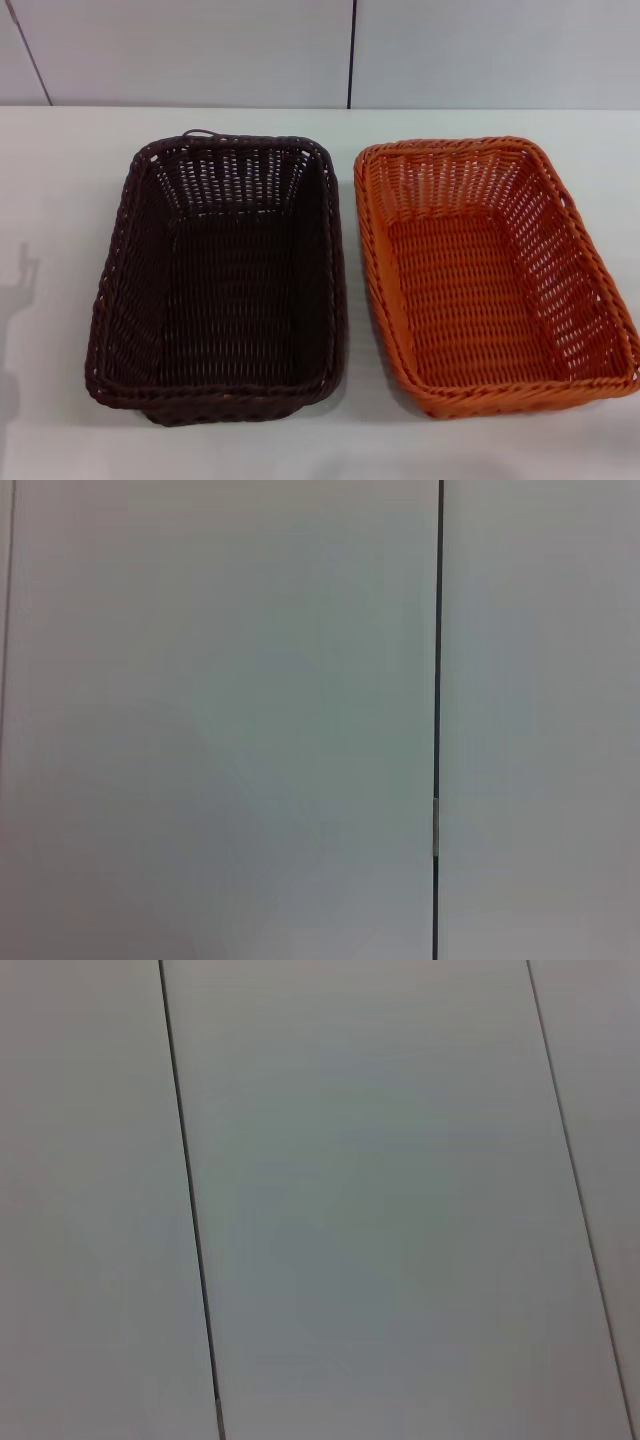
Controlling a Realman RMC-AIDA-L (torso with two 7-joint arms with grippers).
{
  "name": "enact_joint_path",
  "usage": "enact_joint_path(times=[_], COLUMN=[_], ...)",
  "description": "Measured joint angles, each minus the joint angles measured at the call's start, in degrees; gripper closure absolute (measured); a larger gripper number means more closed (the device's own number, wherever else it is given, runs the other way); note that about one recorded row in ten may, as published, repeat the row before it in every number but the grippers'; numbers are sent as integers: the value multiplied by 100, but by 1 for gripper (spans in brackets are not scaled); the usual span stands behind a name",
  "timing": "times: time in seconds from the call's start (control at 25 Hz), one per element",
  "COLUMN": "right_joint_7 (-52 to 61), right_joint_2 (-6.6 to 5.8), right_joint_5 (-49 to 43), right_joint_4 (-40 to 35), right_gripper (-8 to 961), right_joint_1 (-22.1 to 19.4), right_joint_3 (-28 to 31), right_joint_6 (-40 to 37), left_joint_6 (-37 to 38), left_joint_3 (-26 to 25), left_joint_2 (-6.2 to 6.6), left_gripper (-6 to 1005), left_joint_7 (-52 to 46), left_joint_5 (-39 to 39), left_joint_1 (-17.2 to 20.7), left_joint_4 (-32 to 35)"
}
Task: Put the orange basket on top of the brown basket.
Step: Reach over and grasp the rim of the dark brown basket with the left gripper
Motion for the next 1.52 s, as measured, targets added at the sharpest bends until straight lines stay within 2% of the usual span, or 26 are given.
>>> enact_joint_path(times=[0.36, 0.6, 0.64, 0.68, 0.72, 0.76, 0.8, 0.84, 0.88, 0.92, 1.0, 1.08, 1.16, 1.2, 1.24, 1.28, 1.44, 1.48, 1.52], right_joint_7=[0, 0, 0, 1, 1, 0, 0, 1, 1, 1, 2, 2, 3, 3, 3, 4, 5, 6, 6], right_joint_2=[-1, -14, -15, -16, -16, -17, -17, -17, -18, -18, -18, -18, -19, -18, -19, -22, -26, -27, -27], right_joint_5=[0, 0, 0, 0, 0, 0, 0, 0, 0, 0, -2, -2, 0, 1, 2, 7, 14, 13, 13], right_joint_4=[-25, -96, -97, -97, -97, -96, -91, -86, -80, -80, -80, -61, -56, -51, -49, -36, -4, 1, 1], right_gripper=[124, 124, 124, 124, 124, 124, 124, 124, 124, 124, 124, 124, 124, 124, 124, 124, 124, 124, 124], right_joint_1=[0, 14, 21, 25, 25, 26, 26, 27, 26, 26, 24, 24, 27, 31, 42, 60, 79, 94, 94], right_joint_3=[-14, -64, -66, -69, -69, -69, -70, -70, -67, -67, -62, -61, -63, -67, -67, -68, -61, -62, -62], right_joint_6=[0, -1, -3, -9, -9, -8, -7, -7, -7, -7, -27, -42, -43, -44, -46, -51, -58, -69, -69], left_joint_6=[-43, -249, -376, -1005, -1005, -1412, -1412, -2834, -3948, -3948, -5385, -7059, -8596, -9044, -9044, -9654, -9654, -11354, -11354], left_joint_3=[21, 24, 11, -90, -90, -180, -180, -594, -1040, -1040, -1698, -2530, -3365, -3619, -3619, -3836, -3836, -4135, -4135], left_joint_2=[11, 133, 201, 463, 463, 613, 613, 890, 987, 987, 938, 690, 273, 132, 132, 53, 53, 61, 61], left_gripper=[240, 244, 245, 245, 246, 247, 248, 248, 249, 250, 251, 253, 254, 255, 256, 256, 259, 260, 261], left_joint_7=[1, 49, 149, 478, 478, 629, 629, 990, 1191, 1191, 1414, 1705, 2197, 2371, 2371, 2549, 2549, 2353, 2353], left_joint_5=[18, 113, 117, 128, 128, 134, 134, 250, 428, 428, 661, 835, 925, 944, 944, 966, 966, 1164, 1164], left_joint_1=[-8, -22, -25, 35, 35, 82, 82, 257, 407, 407, 611, 792, 890, 909, 909, 934, 934, 882, 882], left_joint_4=[-45, -491, -724, -1518, -1518, -1930, -1930, -3039, -3817, -3817, -4682, -5530, -6261, -6481, -6481, -6759, -6759, -7411, -7411])
